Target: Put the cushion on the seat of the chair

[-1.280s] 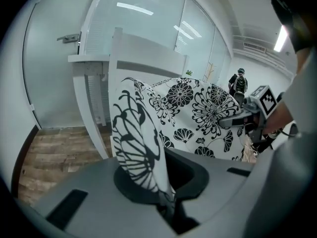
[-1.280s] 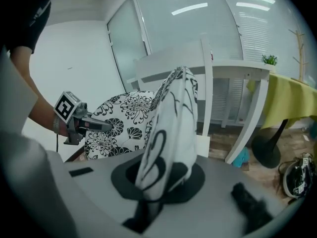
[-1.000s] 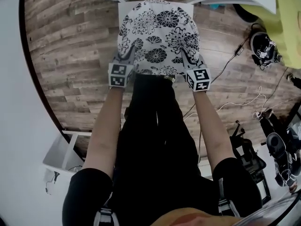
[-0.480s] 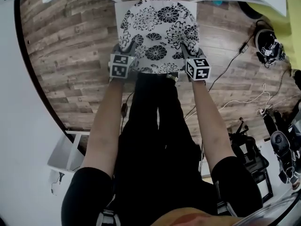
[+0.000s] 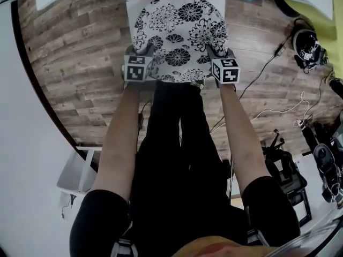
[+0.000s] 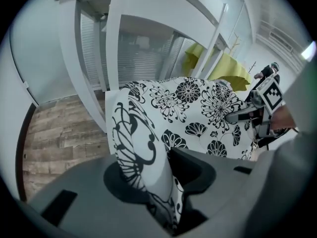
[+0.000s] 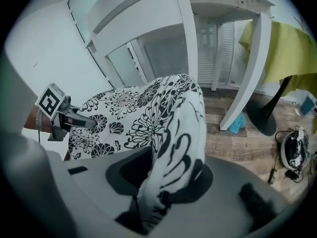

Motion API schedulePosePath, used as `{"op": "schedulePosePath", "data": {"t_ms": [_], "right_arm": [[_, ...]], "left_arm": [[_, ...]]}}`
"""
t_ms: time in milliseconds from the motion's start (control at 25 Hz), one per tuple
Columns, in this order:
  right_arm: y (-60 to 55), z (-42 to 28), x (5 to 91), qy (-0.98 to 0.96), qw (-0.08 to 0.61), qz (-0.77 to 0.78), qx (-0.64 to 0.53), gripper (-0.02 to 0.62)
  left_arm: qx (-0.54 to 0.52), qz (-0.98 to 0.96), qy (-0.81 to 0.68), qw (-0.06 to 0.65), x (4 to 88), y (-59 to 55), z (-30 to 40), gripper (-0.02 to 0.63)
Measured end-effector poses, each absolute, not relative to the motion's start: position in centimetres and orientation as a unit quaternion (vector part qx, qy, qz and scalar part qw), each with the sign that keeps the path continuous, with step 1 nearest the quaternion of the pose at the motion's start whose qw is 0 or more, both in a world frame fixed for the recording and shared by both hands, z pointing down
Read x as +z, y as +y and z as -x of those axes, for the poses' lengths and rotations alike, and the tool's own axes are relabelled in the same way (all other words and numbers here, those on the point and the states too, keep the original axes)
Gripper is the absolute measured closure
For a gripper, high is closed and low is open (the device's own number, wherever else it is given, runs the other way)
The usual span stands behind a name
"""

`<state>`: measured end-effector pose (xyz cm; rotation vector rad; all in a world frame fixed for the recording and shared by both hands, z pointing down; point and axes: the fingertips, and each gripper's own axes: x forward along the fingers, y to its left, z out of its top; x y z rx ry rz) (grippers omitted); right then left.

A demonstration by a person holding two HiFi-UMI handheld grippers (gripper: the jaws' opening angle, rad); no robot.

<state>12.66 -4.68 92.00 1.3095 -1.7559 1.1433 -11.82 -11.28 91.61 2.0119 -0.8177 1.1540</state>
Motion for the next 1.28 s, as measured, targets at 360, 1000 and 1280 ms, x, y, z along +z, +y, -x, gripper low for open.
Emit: {"op": "schedulePosePath", "data": {"t_ms": [360,1000,1280], "right_arm": [[-5.1,-14.7,93.6,-0.638,0.358,-0.513,0.449,0.365],[-5.3,-17.3,93.7,-0.616,0.367,-0.526,0.457,0.224],[-6.6,-17.0,90.6,-0.633,0.336,-0.541,0.440,0.225]], "left_arm": [[0.468,-0.732,-0.336,0.364,93.7,-11.8,13.7,0.302],[0.453,-0.728,-0.372,0.356,93.0,-12.7,16.0,0.245],[0.435,-0.734,-0.392,0.345,90.4,-13.3,16.6,0.242]]}}
